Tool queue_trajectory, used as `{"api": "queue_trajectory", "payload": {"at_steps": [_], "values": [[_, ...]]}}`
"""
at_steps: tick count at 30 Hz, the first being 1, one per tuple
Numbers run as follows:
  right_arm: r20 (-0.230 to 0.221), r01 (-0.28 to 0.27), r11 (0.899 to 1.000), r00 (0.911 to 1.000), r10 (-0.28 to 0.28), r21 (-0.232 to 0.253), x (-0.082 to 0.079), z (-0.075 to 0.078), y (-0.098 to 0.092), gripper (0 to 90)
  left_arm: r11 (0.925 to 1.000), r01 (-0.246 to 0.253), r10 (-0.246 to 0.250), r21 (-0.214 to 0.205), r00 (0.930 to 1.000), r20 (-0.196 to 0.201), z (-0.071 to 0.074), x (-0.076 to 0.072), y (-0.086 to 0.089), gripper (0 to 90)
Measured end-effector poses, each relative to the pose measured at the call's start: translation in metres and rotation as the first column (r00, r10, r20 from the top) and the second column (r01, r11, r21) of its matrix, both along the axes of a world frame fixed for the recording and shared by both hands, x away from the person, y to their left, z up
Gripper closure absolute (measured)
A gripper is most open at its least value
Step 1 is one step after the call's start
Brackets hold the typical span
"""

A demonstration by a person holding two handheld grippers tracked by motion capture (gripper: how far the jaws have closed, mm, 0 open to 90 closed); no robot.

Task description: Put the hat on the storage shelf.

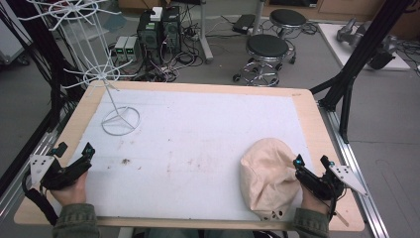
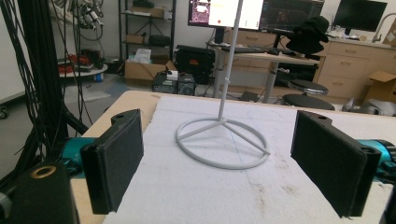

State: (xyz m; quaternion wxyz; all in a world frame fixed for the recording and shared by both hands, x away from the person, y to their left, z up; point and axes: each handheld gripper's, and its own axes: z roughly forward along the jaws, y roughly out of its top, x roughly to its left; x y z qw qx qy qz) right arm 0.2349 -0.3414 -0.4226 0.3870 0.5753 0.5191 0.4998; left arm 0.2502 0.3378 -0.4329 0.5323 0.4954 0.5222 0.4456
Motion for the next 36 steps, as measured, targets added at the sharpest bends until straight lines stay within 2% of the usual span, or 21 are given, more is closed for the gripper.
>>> {"api": "queue_trajectory", "payload": {"at_steps": [17,31,36], "values": [[0.008,-0.002,1.000,1.0000,0.002,0.005,-0.0012,0.0003,-0.0012,11.8,0.9999,0.000,0.000,-0.010,1.0000,0.004,-0.0002,-0.0002,-0.0002,17.7],[-0.008,-0.008,1.000,0.9999,0.008,0.010,-0.0001,-0.0004,-0.0012,11.9,1.0000,-0.001,0.001,-0.007,1.0000,0.002,-0.0001,-0.0006,-0.0002,17.9],[0.002,-0.011,1.000,0.9999,0.011,-0.008,0.0004,0.0023,-0.0013,11.9,1.0000,0.001,-0.001,-0.004,1.0000,0.000,-0.0001,-0.0006,-0.0003,17.9]]}}
